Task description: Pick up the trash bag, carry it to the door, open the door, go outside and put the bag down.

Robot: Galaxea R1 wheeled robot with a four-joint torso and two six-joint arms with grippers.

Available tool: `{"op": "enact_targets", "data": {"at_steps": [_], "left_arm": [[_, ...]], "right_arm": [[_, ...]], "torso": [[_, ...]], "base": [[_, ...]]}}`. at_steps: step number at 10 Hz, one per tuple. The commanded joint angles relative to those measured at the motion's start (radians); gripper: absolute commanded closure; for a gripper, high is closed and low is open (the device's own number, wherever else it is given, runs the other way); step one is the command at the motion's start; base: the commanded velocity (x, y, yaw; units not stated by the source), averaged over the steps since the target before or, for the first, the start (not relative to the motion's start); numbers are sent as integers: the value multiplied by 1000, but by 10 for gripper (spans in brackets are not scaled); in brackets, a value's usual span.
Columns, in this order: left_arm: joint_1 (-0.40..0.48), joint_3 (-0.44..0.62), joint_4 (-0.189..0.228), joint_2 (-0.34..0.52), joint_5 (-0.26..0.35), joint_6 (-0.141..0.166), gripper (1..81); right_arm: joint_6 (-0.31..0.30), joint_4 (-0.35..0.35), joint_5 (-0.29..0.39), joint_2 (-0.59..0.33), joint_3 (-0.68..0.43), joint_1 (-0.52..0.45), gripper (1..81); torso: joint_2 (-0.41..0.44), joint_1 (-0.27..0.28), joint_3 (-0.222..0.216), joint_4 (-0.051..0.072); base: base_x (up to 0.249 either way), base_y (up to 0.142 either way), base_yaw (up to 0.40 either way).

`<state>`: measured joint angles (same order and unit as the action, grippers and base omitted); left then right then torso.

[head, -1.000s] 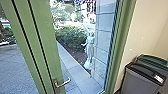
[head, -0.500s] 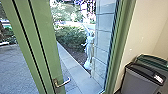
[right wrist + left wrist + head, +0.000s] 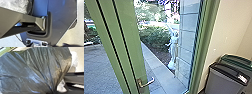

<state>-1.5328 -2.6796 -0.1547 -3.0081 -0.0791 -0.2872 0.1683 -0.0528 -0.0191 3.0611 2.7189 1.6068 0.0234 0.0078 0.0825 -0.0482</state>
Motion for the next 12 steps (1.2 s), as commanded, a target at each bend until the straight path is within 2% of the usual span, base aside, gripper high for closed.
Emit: {"op": "enact_targets", "data": {"at_steps": [1,7,12], "left_arm": [[33,3,9,4,61,-6,811],[35,3,9,7,61,-6,811],[30,6,6,15,61,-9,811]], "right_arm": [[7,10,65,11,-6,-27,10],[7,10,65,11,-4,-24,10],[7,8,65,4,-6,-21,10]], "torso": [[0,0,0,0],[0,0,0,0],[0,0,0,0]], "base": [[0,0,0],[0,0,0],[0,0,93]]}}
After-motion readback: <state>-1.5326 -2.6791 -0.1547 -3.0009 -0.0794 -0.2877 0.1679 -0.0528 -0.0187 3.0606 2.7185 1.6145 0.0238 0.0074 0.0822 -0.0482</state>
